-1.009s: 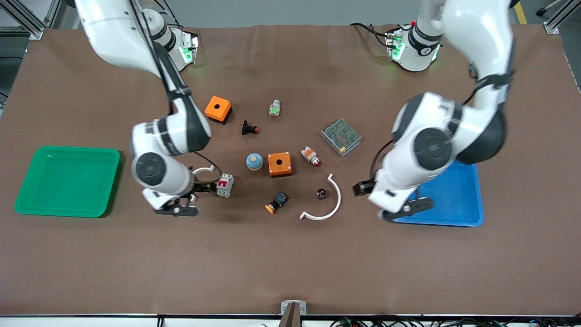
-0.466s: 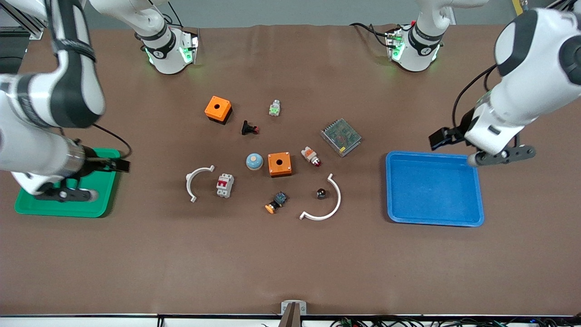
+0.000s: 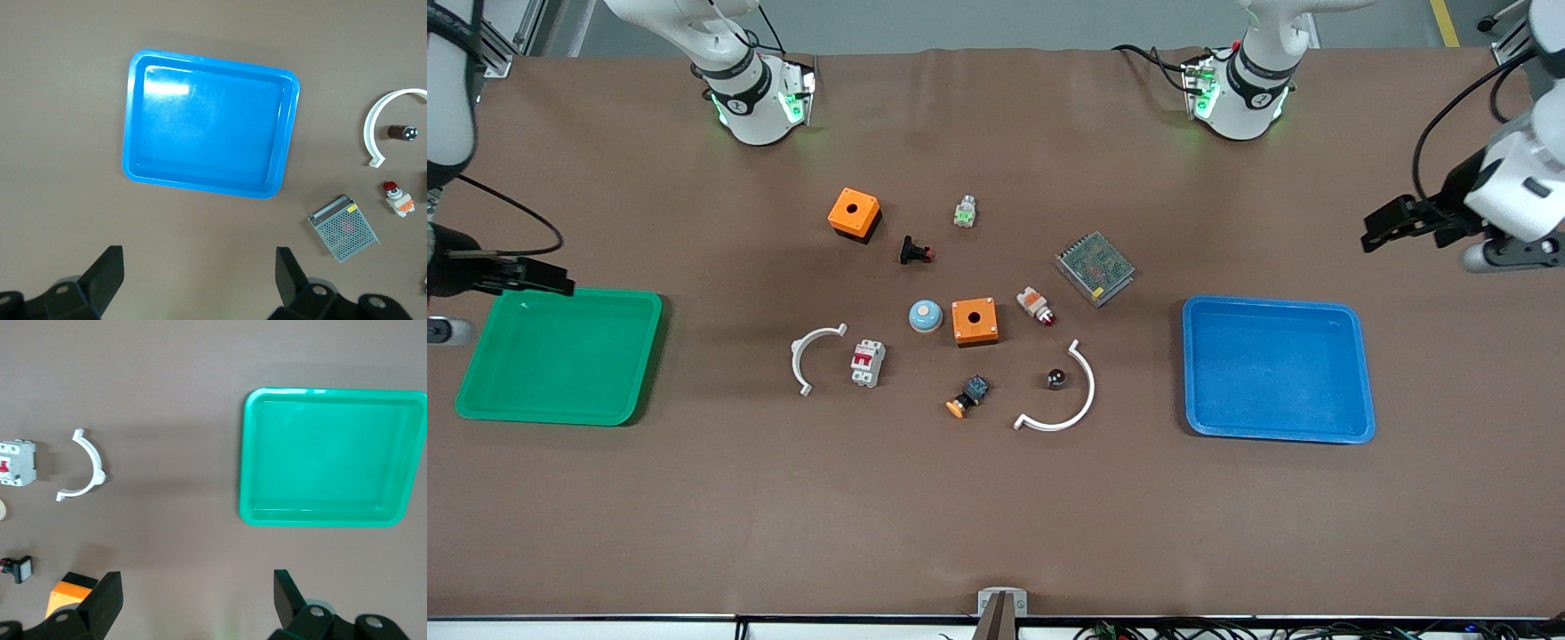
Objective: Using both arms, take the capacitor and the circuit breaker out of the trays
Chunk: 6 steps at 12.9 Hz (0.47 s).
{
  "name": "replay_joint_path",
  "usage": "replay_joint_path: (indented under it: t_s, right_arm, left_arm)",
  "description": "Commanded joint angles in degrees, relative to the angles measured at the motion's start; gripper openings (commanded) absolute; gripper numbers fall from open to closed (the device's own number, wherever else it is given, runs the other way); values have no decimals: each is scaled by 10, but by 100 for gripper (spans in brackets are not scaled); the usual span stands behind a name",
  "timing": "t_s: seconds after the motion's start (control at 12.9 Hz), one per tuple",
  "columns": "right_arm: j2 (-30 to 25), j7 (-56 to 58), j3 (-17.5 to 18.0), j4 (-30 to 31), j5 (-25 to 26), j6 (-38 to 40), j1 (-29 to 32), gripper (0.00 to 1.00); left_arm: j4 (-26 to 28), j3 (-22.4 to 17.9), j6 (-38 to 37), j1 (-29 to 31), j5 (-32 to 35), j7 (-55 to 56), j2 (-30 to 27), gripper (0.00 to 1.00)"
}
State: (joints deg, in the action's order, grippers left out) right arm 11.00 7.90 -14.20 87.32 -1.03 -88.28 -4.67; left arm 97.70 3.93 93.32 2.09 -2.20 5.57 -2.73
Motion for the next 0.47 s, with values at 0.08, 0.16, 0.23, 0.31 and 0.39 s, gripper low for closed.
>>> replay_joint_path:
  t_s: [0.08, 0.16, 0.23, 0.31, 0.39]
  right_arm:
    - [0, 6, 8, 1, 2, -2, 5, 100]
    - [0, 4, 8, 0, 2, -1, 4, 100]
    - [0, 8, 9, -5, 0, 2, 3, 100]
    - [1, 8, 10, -18, -1, 4, 3, 100]
    - [1, 7, 10, -39, -4, 5, 1, 100]
  left_arm:
    - [-68, 2, -20, -1, -8, -5, 21, 100]
    - [-86, 2, -20, -2, -4, -6, 28, 100]
    - [-91, 3, -20, -3, -3, -6, 31, 100]
    - [-92, 4, -20, -3, -1, -7, 30, 100]
    - [-92, 5, -20, -3, 2, -9, 31, 100]
